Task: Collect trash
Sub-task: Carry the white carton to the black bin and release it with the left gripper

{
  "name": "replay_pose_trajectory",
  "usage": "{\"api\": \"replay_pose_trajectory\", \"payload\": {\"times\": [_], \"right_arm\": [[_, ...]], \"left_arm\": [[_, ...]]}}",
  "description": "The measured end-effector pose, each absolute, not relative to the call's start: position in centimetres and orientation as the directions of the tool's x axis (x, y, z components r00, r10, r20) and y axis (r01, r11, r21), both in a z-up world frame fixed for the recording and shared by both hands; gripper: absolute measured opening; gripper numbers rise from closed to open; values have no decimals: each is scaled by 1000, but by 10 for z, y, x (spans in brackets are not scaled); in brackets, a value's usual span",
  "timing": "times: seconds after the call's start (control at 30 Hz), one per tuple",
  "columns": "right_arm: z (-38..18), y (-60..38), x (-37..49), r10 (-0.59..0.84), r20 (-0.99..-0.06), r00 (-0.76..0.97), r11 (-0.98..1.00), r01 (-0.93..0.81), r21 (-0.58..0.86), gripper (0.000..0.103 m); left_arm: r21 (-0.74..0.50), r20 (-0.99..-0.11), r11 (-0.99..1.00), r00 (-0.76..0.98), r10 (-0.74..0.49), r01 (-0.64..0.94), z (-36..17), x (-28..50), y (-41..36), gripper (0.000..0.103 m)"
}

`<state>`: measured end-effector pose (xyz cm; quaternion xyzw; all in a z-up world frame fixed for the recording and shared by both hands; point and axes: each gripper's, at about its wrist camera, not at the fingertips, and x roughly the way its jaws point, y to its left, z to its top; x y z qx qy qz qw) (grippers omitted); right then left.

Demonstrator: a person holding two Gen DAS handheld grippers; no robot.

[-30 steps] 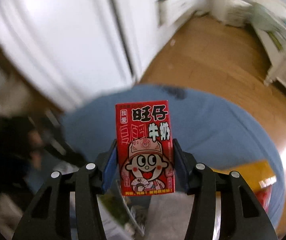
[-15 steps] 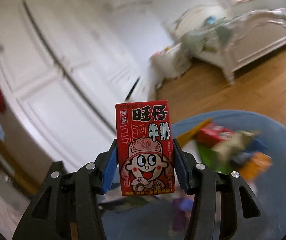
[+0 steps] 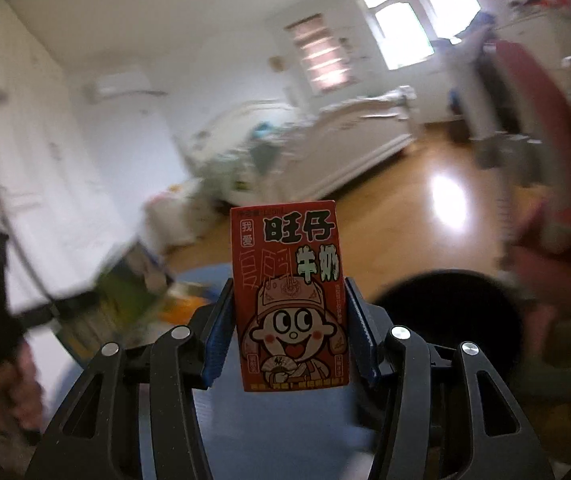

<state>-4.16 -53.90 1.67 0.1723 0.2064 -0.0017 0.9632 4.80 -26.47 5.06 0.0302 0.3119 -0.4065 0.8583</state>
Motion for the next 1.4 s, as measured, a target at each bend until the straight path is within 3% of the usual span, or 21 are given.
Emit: {"api": "replay_pose_trajectory", "payload": {"times": [0.17,0.33,0.83,0.87,0.9,0.97,1.23,1.4], "right_arm": [[-35,-584,-37,-49,-474,879,927,217,307,52],[-75,-623,-23,-58,-528,847,899,274,342,52],[-132,-641,9,36,-602,798,836,306,456,54],[-133,-641,10,43,-604,796,834,304,460,59],[-133,-640,9,46,-602,797,833,303,464,68],[-129,-639,5,34,-590,807,832,304,464,75],[-99,-622,-7,45,-563,825,846,268,461,75],[-62,-593,-3,98,-528,844,874,181,452,80]], "left_arm": [[-261,-605,593,350,-716,762,21,63,-356,40],[-332,-699,609,246,-672,720,-27,99,-417,40],[-264,-781,644,232,-580,718,-46,117,-457,43],[-259,-786,651,236,-571,713,-47,119,-457,50],[-258,-789,657,238,-566,708,-47,119,-457,65],[-261,-778,654,246,-578,710,-43,118,-454,75],[-210,-724,631,315,-613,747,-4,88,-420,76],[-204,-677,687,406,-614,698,25,83,-358,79]]}}
